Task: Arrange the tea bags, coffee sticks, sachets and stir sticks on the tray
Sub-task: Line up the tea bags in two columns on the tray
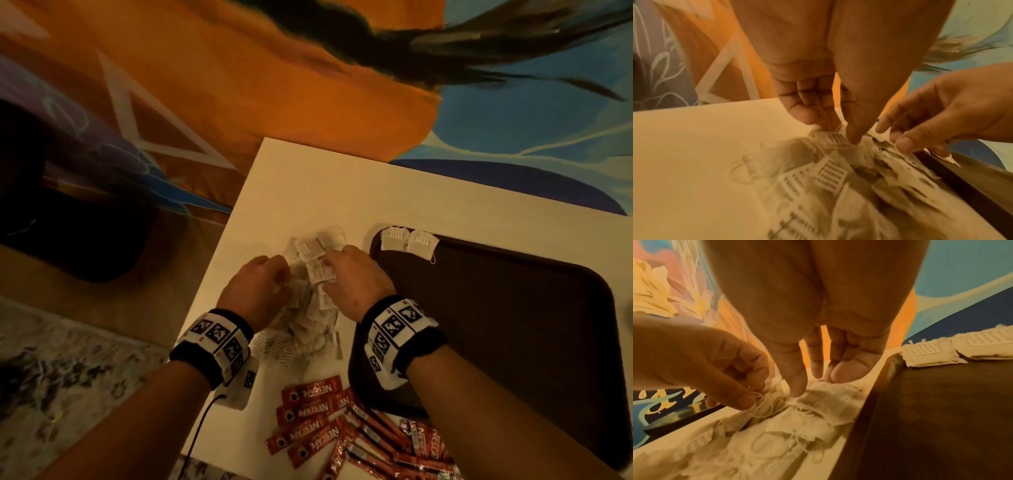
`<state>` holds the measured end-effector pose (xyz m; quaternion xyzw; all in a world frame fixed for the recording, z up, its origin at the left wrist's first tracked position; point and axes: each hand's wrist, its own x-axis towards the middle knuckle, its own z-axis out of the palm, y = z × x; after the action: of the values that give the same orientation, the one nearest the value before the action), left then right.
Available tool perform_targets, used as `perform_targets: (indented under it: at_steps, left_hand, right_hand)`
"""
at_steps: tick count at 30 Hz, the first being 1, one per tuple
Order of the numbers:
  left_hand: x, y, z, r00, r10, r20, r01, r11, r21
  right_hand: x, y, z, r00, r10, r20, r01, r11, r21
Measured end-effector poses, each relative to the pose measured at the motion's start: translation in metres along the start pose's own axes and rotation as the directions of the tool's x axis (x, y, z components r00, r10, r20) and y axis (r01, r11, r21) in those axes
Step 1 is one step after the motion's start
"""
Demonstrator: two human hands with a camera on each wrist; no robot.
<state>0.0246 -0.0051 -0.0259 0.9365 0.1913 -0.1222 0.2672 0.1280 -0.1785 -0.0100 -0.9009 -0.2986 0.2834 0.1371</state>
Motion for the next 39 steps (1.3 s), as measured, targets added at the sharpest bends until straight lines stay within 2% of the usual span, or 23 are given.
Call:
perform_targets:
  at_steps: [3,9,17,26,30,33,39]
  left_hand:
    - [-0.004,-0.006,0.005,0.999,-0.024,-0.033,0.024,1.000,-0.006]
    - [-0.001,-0.008,0.011,0.999,-0.025,-0.020,0.026,0.999,0.027]
    - [-0.001,-0.012,0.008,1.000,-0.003,0.014,0.003,1.000,-0.002]
    - [-0.012,-0.006,-0.005,0.997,0.050,-0.060,-0.054,0.997,-0.062]
    - [-0.015,-0.001,-0.004,0.996,0.052,-0.077,-0.058,0.995,-0.076]
    - [-0.016,0.004,-0.009,0.992,0.099,-0.074,-0.105,0.992,-0.075]
    - [-0.012,0.036,-0.017,0.981,0.176,-0.086,-0.187,0.974,-0.129]
  right_hand:
    - [0.005,-0.010,0.005,0.999,0.004,-0.050,-0.007,0.998,-0.064]
    - [0.013,-0.012,0.008,0.998,-0.016,-0.069,0.008,0.993,-0.114]
    - [0.004,-0.007,-0.001,0.993,-0.061,-0.104,0.051,0.994,-0.094]
    - [-0.019,0.005,-0.011,0.977,-0.059,-0.206,0.090,0.985,0.145]
    - [-0.035,0.014,-0.015,0.974,0.005,-0.227,0.061,0.957,0.284]
    - [-0.048,0.026,-0.018,0.974,0.046,-0.220,0.046,0.917,0.397]
    - [-0.074,0.056,-0.038,0.965,0.154,-0.210,-0.035,0.876,0.482]
